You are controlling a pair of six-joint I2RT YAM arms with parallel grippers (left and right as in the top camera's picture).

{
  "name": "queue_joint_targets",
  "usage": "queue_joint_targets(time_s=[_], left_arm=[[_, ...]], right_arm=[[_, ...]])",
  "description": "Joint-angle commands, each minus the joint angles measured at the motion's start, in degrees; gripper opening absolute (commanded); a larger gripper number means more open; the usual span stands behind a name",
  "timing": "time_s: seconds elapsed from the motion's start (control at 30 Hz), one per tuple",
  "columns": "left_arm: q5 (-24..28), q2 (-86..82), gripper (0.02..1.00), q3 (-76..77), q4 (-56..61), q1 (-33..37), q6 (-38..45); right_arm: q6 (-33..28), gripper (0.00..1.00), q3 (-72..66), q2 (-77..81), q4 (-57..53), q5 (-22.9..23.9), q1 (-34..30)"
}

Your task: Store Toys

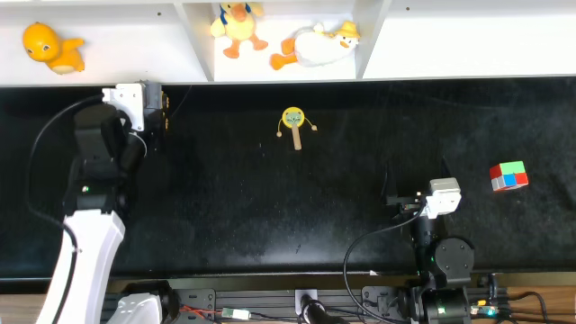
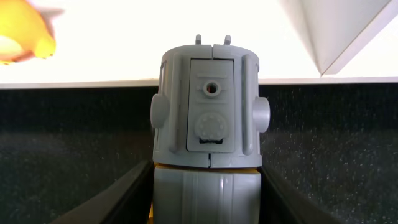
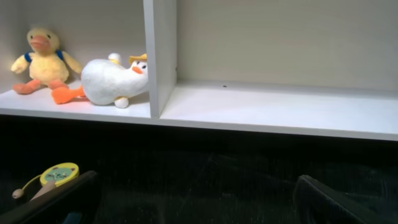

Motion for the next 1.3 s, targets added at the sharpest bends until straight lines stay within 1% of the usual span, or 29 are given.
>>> queue_joint_targets(time_s=[0.03, 0.13, 0.37, 0.67, 0.83, 0.9, 0.97, 1.07, 1.13, 1.17, 1.2, 1.23, 1.27, 1.3], left_arm=[[0.94, 5.29, 0.439, 6.21, 0.66, -0.11, 0.48], [1.18, 10.14, 0.432, 10.75, 0.61, -0.11, 0.48], [4.17, 21.22, 0.432, 22.32, 0.20, -0.17, 0.46], [4.13, 30.53, 0.439, 31.21, -0.04, -0.33, 0.46], [4.13, 32.52, 0.448, 32.59, -0.48, -0.33, 0.44], [4.11, 32.52, 0.470, 32.59, -0.87, -0.33, 0.48], [3.89, 32.54, 0.542, 32.59, -1.25, -0.31, 0.50], [3.91, 32.54, 0.595, 32.59, -1.75, -0.02, 0.52], [3.93, 32.54, 0.560, 32.59, -1.88, 0.07, 0.50], [3.91, 32.52, 0.581, 32.59, -1.88, 0.07, 0.52], [3.91, 32.52, 0.638, 32.59, -1.88, 0.07, 0.52], [3.91, 32.54, 0.715, 32.59, -1.88, 0.07, 0.52], [3.93, 32.52, 0.877, 32.59, -1.90, 0.07, 0.52], [3.98, 32.52, 0.998, 32.59, -1.99, 0.07, 0.52]], right_arm=[[0.39, 0.993, -0.76, -0.48, 0.24, -0.42, -0.11], [0.39, 0.996, -0.76, -0.48, 0.24, -0.42, -0.11], [0.39, 0.996, -0.76, -0.48, 0.24, -0.42, -0.11], [0.39, 0.993, -0.76, -0.48, 0.24, -0.42, -0.11], [0.39, 0.993, -0.76, -0.48, 0.24, -0.42, -0.11], [0.39, 0.996, -0.76, -0.48, 0.24, -0.42, -0.11], [0.39, 0.996, -0.76, -0.48, 0.24, -0.42, -0.11], [0.39, 0.996, -0.76, -0.48, 0.24, -0.44, -0.11], [0.39, 0.996, -0.76, -0.48, 0.24, -0.44, -0.11], [0.39, 0.993, -0.76, -0.48, 0.24, -0.42, -0.11], [0.39, 0.996, -0.76, -0.48, 0.24, -0.42, -0.11], [0.39, 0.993, -0.76, -0.48, 0.24, -0.42, -0.11], [0.39, 0.993, -0.76, -0.48, 0.24, -0.42, -0.11], [0.39, 0.993, -0.76, -0.48, 0.24, -0.42, -0.11]])
